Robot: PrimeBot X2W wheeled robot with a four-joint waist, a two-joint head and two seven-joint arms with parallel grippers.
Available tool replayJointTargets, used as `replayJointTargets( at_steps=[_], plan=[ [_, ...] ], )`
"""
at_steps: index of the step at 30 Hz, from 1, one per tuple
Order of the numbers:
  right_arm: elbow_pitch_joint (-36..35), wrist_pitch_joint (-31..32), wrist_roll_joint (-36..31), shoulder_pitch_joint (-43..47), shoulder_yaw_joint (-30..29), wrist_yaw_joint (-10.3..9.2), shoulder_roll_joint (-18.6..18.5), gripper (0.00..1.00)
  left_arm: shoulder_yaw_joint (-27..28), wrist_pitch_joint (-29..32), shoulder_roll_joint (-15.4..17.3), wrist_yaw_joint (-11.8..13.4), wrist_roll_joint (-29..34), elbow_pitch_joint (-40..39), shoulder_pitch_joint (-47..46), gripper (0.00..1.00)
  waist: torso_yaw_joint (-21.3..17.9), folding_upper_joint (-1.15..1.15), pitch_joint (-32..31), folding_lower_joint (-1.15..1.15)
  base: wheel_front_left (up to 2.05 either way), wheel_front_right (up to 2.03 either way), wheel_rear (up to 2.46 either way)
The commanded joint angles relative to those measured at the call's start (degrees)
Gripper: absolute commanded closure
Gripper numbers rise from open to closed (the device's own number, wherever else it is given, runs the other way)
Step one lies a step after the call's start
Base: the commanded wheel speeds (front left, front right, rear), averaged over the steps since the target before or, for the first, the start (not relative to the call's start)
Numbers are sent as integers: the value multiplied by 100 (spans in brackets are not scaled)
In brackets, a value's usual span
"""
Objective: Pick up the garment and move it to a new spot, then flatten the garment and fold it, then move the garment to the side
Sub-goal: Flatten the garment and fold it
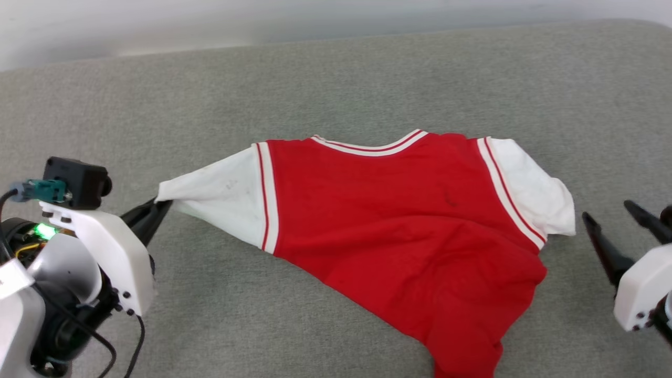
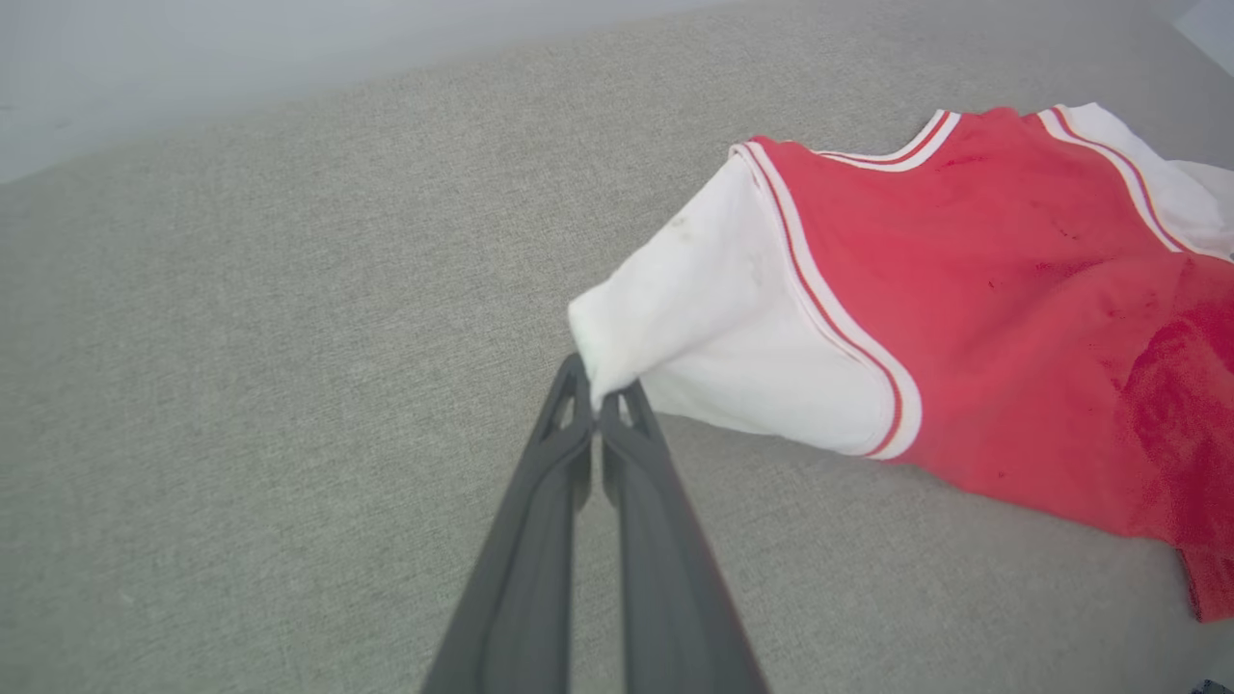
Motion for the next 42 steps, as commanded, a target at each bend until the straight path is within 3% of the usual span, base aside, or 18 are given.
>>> replayJointTargets(
  at_steps=[1,7,12,19,30,31,32,33,34,42],
  plan=[
    [-92,384,117,-218,41,-4,-220,0,-18,39,17,38,17,-266,106,100,138,0,99,0,0,0,0],
    [-76,1999,692,-1122,260,-5,-833,0,-178,171,-7,135,98,-1277,244,100,456,0,411,0,0,0,0],
    [383,2903,967,-1933,594,-4,-1121,0,-340,163,-103,92,154,-1704,116,100,722,0,691,0,0,0,0],
    [1081,3386,1030,-2536,1045,-4,-1276,0,-522,107,-219,-4,194,-1776,-67,100,1023,0,958,0,0,0,0],
    [2009,3284,1045,-2352,1686,-2,-1101,0,-679,-152,-406,-179,192,-1608,-205,100,1230,0,1139,0,0,0,0],
    [2048,3271,1069,-2338,1723,-2,-1101,36,-680,-165,-409,-185,188,-1583,-204,100,1225,0,1128,0,0,0,0],
    [2084,3254,1087,-2339,1755,-2,-1099,60,-678,-169,-403,-177,188,-1553,-197,100,1213,0,1107,0,0,0,0],
    [2116,3238,1097,-2346,1775,-2,-1109,95,-679,-171,-393,-175,197,-1511,-186,100,1195,0,1077,0,0,0,0],
    [2133,3213,1107,-2357,1792,-2,-1135,100,-682,-167,-372,-175,223,-1476,-174,100,1175,0,1042,0,0,0,0],
    [1867,2505,1211,-2592,1706,-5,-1369,100,-550,-350,-333,-93,231,-1169,-20,100,894,0,415,0,0,0,0]
  ],
)
